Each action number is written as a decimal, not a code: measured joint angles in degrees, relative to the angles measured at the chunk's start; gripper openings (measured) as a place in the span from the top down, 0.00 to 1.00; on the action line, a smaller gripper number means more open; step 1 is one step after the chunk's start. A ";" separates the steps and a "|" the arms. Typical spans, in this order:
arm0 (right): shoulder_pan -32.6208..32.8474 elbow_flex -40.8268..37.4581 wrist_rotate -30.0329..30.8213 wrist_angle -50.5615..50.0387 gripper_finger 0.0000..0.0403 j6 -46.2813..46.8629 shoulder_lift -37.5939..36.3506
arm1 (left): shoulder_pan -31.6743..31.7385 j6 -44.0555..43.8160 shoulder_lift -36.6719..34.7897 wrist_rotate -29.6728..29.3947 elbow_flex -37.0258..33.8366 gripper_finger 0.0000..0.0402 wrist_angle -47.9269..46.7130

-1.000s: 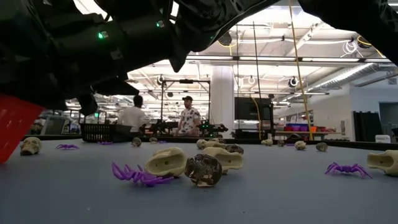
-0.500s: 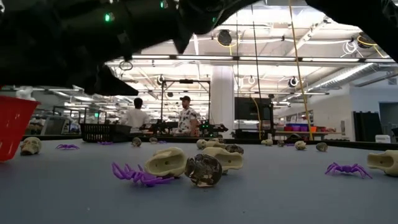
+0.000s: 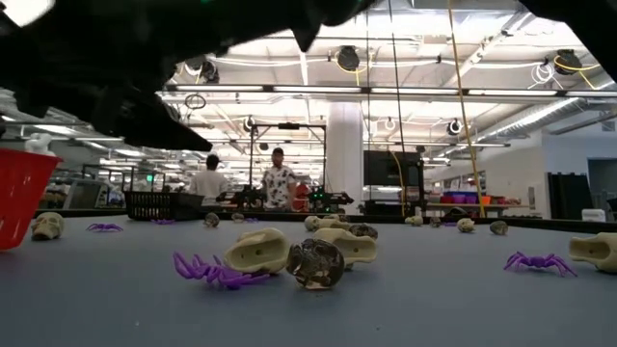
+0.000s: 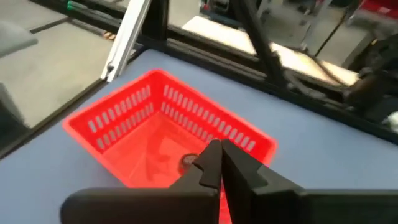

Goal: Sort Halloween decoration
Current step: Put the white skull toy into the black bin, then adjust the red bin

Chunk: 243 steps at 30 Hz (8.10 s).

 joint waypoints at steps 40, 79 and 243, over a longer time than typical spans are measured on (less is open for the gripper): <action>0.39 -62.35 16.47 29.03 1.00 14.64 -34.84 | -25.47 -9.40 21.40 2.28 31.34 1.00 -44.87; 0.61 -62.30 16.41 26.81 1.00 14.84 -34.79 | -28.91 -14.16 19.17 0.56 34.71 0.95 -75.24; 1.98 -62.28 16.57 23.71 1.00 14.38 -34.77 | -32.34 -4.27 26.69 6.65 50.39 0.99 -74.55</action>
